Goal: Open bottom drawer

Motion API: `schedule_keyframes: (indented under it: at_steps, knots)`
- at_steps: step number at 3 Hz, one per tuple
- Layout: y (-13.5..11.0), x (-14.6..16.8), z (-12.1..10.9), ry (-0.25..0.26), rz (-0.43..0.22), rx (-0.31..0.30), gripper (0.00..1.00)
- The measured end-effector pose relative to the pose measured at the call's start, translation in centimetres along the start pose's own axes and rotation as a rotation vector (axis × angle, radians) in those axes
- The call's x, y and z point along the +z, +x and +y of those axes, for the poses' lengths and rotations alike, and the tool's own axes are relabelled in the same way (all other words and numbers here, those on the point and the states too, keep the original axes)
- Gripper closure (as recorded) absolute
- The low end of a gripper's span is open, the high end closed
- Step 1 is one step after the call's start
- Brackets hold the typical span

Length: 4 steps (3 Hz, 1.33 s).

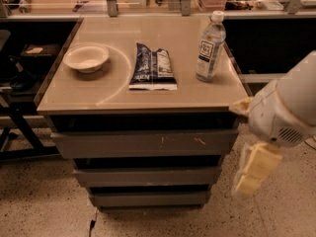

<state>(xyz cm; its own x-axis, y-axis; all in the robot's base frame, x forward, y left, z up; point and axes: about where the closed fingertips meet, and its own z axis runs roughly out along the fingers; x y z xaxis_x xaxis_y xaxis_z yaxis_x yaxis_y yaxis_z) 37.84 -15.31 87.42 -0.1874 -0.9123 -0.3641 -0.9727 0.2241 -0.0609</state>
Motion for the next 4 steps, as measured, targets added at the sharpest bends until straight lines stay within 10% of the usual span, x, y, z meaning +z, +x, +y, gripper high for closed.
schedule_keyframes:
  at_steps: [1, 3, 4]
  knots:
    - [0.7, 8.5, 3.6, -0.106, 0.01, -0.005, 0.0]
    - [0.7, 11.6, 4.9, -0.139, -0.059, 0.004, 0.0]
    - [0.9, 19.3, 6.2, -0.205, -0.12, 0.028, 0.0]
